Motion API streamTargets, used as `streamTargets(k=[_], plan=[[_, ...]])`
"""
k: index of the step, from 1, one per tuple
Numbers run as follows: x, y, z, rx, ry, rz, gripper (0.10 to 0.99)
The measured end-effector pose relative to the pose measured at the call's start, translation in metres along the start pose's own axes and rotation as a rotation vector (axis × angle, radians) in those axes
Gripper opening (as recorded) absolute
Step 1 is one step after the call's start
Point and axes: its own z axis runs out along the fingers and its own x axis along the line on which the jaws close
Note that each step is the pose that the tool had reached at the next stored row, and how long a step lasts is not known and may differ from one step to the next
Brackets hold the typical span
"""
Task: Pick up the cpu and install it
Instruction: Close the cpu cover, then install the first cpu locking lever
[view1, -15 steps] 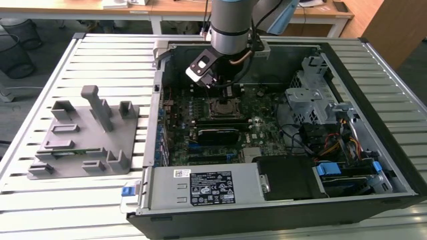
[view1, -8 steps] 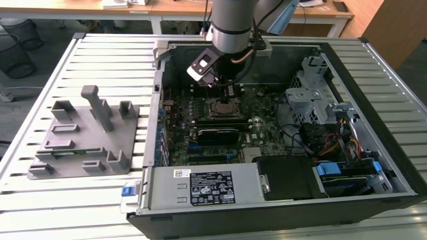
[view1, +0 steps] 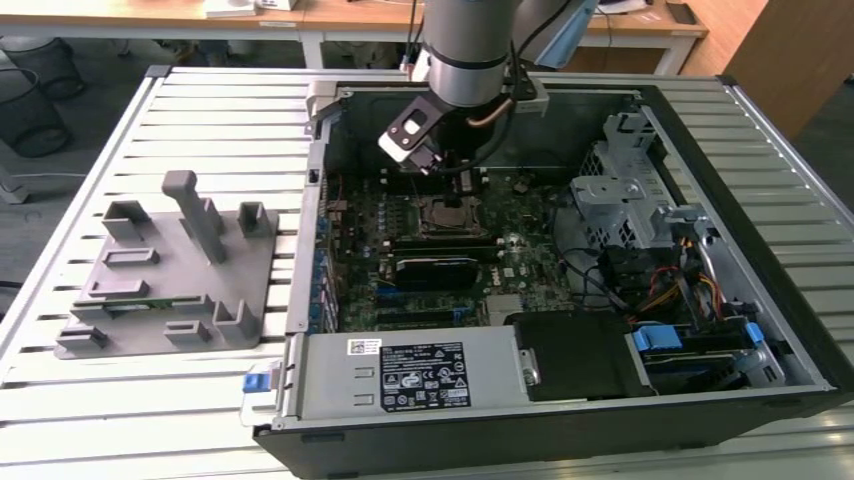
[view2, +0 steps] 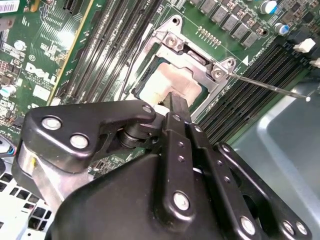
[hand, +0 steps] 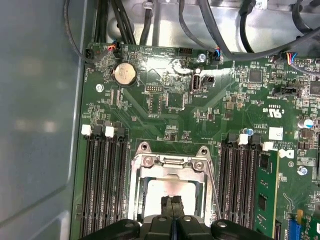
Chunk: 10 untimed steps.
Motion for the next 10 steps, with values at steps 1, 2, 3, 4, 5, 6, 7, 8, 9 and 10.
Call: streamTargets(k=[1,2,3,4,5,6,7,8,9,10], plan=[[0.0,0.0003,0.0,0.0,0.0,0.0,0.106],[0.0,0.0005,0.0,0.0,-0.0001,0.0,0.106],[0.0,0.0006,0.0,0.0,0.0,0.0,0.106],[0.0,0.0006,0.0,0.0,-0.0001,0.0,0.106],[0.0,0.0006,0.0,0.0,0.0,0.0,0.106],[0.0,0.0007,0.0,0.0,0.0,0.0,0.106],[0.0,0.0007,-0.0001,0.0,0.0,0.0,0.106],[0.0,0.0007,-0.0003,0.0,-0.0001,0.0,0.106],[0.0,0.0007,-0.0008,0.0,-0.0003,0.0,0.106],[0.0,0.0007,-0.0012,0.0,-0.0002,0.0,0.106]])
